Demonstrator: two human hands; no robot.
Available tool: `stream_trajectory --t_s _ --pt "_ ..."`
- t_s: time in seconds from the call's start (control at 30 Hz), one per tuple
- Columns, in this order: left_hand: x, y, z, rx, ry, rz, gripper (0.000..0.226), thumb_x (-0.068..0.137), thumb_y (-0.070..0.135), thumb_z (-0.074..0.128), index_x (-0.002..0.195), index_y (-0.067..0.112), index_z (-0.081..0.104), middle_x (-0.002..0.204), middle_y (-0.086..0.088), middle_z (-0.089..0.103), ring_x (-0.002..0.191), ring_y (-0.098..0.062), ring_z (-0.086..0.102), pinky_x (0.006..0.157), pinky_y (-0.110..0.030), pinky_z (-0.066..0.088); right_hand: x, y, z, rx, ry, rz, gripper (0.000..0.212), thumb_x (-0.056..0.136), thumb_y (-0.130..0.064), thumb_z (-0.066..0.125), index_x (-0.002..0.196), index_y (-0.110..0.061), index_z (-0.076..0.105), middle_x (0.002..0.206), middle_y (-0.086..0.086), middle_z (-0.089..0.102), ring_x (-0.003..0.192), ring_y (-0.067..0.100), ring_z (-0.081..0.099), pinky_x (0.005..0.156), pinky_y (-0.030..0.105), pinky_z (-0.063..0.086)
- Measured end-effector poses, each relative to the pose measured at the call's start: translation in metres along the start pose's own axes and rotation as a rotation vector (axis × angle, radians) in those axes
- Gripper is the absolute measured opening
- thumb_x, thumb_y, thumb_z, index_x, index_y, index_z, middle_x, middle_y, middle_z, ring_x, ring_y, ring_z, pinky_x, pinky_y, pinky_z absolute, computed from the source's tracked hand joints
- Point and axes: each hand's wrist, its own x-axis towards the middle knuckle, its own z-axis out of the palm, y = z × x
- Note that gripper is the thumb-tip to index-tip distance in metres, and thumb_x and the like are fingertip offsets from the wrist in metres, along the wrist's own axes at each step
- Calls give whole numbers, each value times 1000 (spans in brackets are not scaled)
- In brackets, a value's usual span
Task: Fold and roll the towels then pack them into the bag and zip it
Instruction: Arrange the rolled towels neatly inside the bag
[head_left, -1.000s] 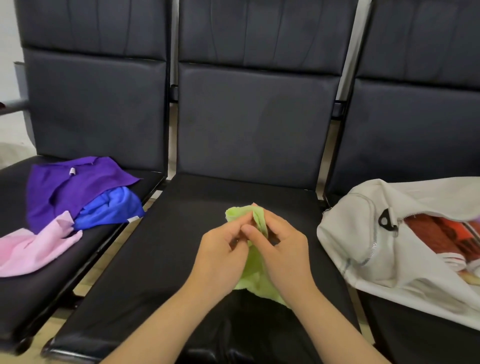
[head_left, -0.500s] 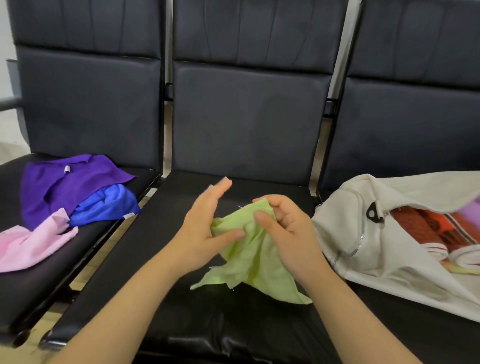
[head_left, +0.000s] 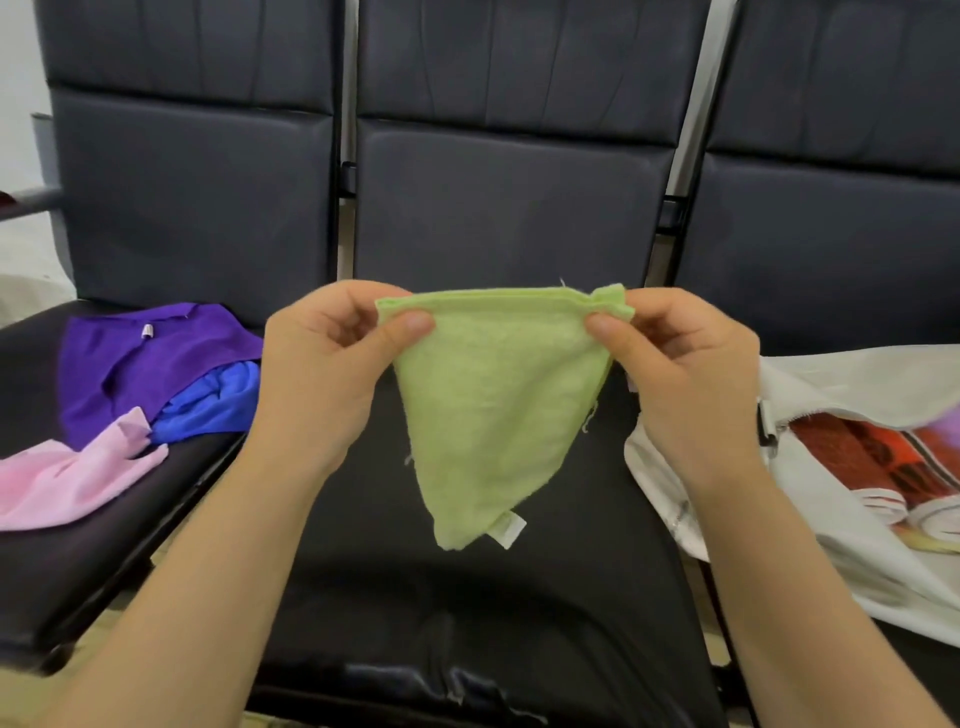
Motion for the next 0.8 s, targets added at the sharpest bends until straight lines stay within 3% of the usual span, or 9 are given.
stream_trajectory --t_s 0.13,0.23,0.3,0.4,0.5,0.63,0.7,0.77,0.8 --pt "3 -6 -3 175 12 -78 11 80 9 69 79 19 68 61 10 67 51 -2 53 49 -13 42 1 5 -4 144 -91 176 3 78 -9 70 78 -10 67 63 -12 69 56 0 61 54 12 46" --pt "4 -6 -7 242 -22 -106 12 87 11 63 82 21 69 54 5 60 46 -5 46 44 -16 38 2 9 -7 122 -139 246 5 82 -8 67 77 -11 67 54 -11 63 45 1 48 45 13 38" --pt "4 0 -12 234 -118 -140 4 84 17 64 83 17 69 56 -4 60 45 -9 50 42 -17 39 4 10 -16 174 -244 317 9 77 -18 68 79 -10 67 57 -4 63 42 5 46 42 15 36" --pt "6 16 -24 203 -343 -248 10 74 20 75 78 12 71 63 -9 63 43 -13 53 42 -20 44 8 4 -35 299 -558 487 20 67 -25 76 75 -9 67 69 26 55 35 9 45 37 14 35" --pt "6 27 -24 289 -475 -395 14 73 18 77 78 7 70 63 -9 65 43 -15 57 42 -22 49 11 2 -41 242 -705 596 13 74 -15 77 69 -14 66 71 21 55 33 9 44 36 14 31" --pt "11 4 -2 328 -184 -390 13 92 14 59 88 2 63 81 -18 66 60 -19 71 56 -29 58 14 15 -26 15 -410 534 12 88 -15 65 79 -9 60 53 -1 42 41 10 29 42 22 20" --pt "14 -7 9 240 -103 -287 12 95 11 55 86 9 63 90 -16 68 77 -19 73 70 -32 60 13 19 -15 61 -176 472 10 95 -11 57 85 -9 57 52 -2 52 41 13 46 40 23 34" --pt "18 -17 15 135 -93 -148 17 95 7 53 88 16 66 99 -8 71 95 -18 70 83 -31 56 12 20 -8 172 -58 397 10 98 -9 51 92 -13 58 78 0 71 68 15 70 58 26 56" --pt "19 -20 17 88 -93 -94 19 95 6 53 93 17 68 104 -6 71 100 -18 68 88 -30 54 11 21 -6 203 -49 348 11 99 -7 50 96 -14 59 91 2 73 85 16 72 71 28 58"
